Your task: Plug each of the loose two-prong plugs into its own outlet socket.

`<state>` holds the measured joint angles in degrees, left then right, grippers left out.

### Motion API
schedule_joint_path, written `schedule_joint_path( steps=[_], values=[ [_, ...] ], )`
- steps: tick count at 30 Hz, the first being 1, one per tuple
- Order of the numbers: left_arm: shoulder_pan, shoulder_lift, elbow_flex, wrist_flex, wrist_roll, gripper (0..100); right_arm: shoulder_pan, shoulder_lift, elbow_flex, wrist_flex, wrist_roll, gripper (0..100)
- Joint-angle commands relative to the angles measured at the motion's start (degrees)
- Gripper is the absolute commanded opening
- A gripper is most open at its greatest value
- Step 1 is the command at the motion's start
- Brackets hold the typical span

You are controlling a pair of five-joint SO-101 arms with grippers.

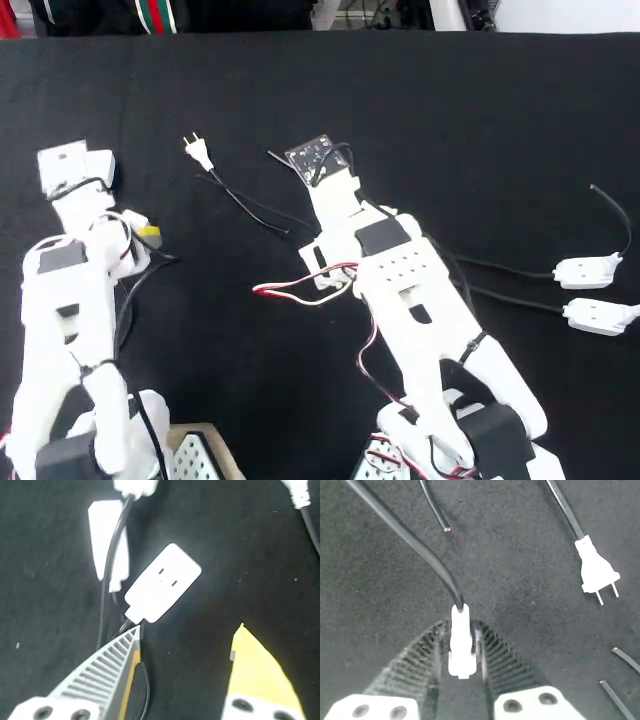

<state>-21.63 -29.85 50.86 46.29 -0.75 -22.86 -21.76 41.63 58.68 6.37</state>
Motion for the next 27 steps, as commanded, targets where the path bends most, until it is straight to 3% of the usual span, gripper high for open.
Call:
schedule_joint_path(
  steps=[1,5,12,22,27],
  values=[
    [1.45,7.21,-8.48,-1.41,-3.16,29,-0.70,-1.63,-0.40,-1.05,-0.44,1.2],
    [1.89,18.73,-19.12,0.97,-8.79,29,-0.70,-1.63,-0.48,-1.05,-0.44,1.2],
    [1.71,36.75,-34.15,5.98,-11.60,29,-0.62,-1.63,-0.40,-1.85,-0.44,1.2],
    [1.45,45.45,-36.97,5.89,-18.55,29,-0.53,-1.63,-0.40,-1.93,-0.44,1.2],
    [0.75,45.89,-37.41,7.91,-21.71,23,-0.53,-1.63,-0.40,-1.85,-0.44,1.2]
  ],
)
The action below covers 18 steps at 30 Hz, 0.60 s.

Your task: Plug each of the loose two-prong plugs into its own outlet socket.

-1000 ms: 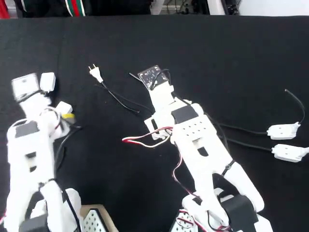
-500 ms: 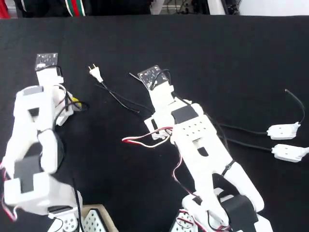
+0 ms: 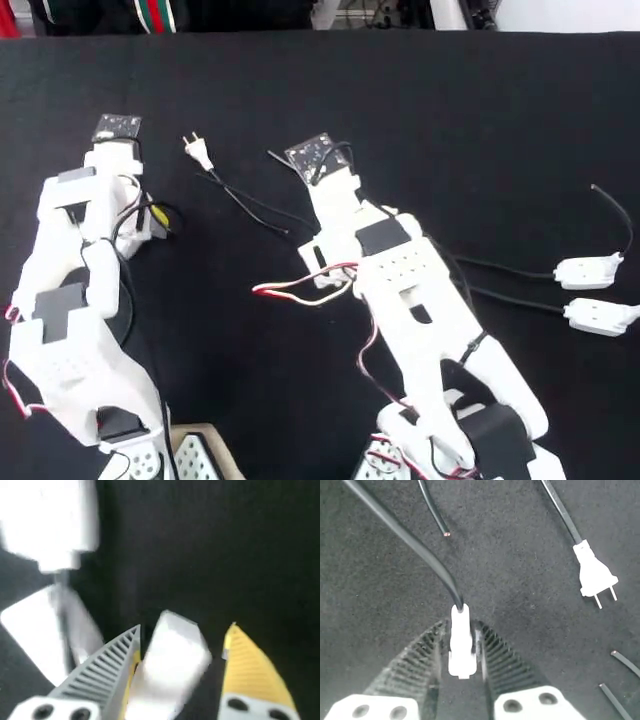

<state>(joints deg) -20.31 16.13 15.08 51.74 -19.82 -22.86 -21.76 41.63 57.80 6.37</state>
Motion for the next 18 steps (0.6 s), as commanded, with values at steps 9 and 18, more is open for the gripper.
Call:
schedule_joint_path(
  steps=[9,18],
  values=[
    [2.33,-1.23,-2.51,10.81,-5.19,6,-0.53,-1.63,-0.57,-0.97,-0.44,1.2],
    [14.81,-18.02,2.59,23.38,-5.19,3,-0.35,-2.07,-0.66,-0.53,-0.44,1.2]
  ],
)
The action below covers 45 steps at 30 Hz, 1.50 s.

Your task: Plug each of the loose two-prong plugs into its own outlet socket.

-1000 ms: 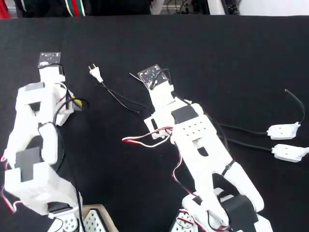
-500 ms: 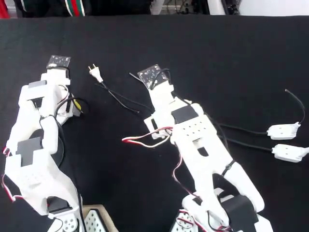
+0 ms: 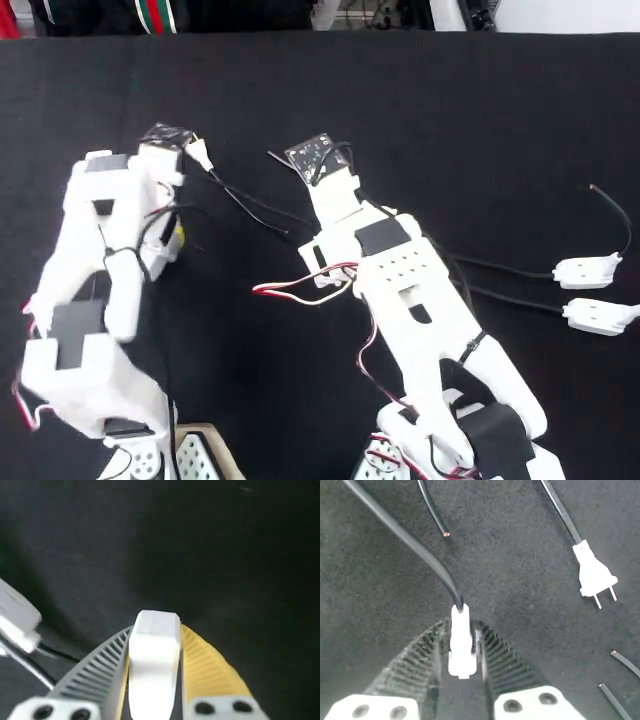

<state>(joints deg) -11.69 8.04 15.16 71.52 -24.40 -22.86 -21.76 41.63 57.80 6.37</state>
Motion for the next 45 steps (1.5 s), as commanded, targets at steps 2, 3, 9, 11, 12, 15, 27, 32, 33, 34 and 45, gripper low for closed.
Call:
schedule_joint_path(
  steps=[2,3,9,11,12,15,27,32,33,34,45],
  values=[
    [11.30,-13.63,6.46,2.99,-0.44,3,0.53,-2.07,-0.66,-0.44,-0.44,1.2],
    [13.67,-14.95,9.01,0.70,-0.53,3,1.05,-2.07,-0.57,-0.70,-0.44,1.2],
    [23.08,-16.09,24.40,-14.24,-0.62,3,2.02,-2.68,0.84,-1.05,-0.53,1.2],
    [24.84,-16.44,25.19,-13.27,-0.62,3,2.02,-3.30,1.98,-1.58,-0.53,1.2],
    [25.10,-16.97,25.19,-12.22,-0.62,3,2.02,-3.74,2.95,-2.11,-0.53,1.2],
    [25.01,-17.58,24.22,-10.20,-0.62,3,2.11,-5.05,5.93,-3.52,-0.53,1.2],
    [17.27,-22.86,23.69,-13.89,9.23,18,5.71,-8.22,7.52,-4.31,-0.53,1.2],
    [16.92,-22.77,23.78,-13.80,10.64,18,8.62,-8.31,7.43,-6.33,-2.46,1.2],
    [16.92,-22.77,23.78,-13.71,10.64,18,8.62,-8.31,7.16,-6.33,-2.99,1.2],
    [16.84,-23.03,23.78,-13.63,10.64,18,8.62,-8.31,7.08,-6.33,-3.16,1.2],
    [11.74,-30.42,28.35,-13.89,1.85,10,8.62,-8.31,7.08,-6.33,-3.25,1.2]
  ],
)
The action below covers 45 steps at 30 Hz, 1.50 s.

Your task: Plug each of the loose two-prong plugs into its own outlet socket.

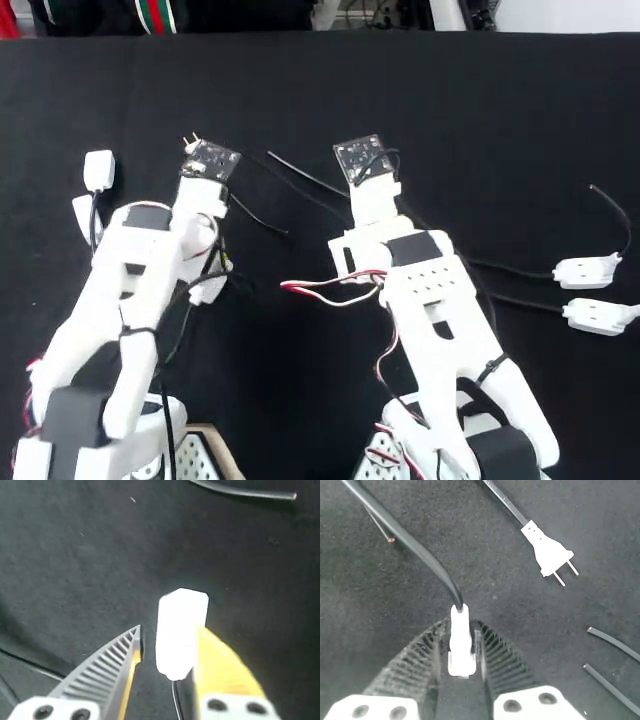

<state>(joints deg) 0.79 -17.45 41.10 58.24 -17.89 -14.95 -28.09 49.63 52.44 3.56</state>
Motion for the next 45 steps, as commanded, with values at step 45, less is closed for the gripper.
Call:
schedule_joint_path(
  steps=[45],
  values=[
    [-4.88,-7.47,9.27,-12.22,-12.57,32,0.79,-1.89,-0.57,-2.02,-0.09,1.2]
  ],
)
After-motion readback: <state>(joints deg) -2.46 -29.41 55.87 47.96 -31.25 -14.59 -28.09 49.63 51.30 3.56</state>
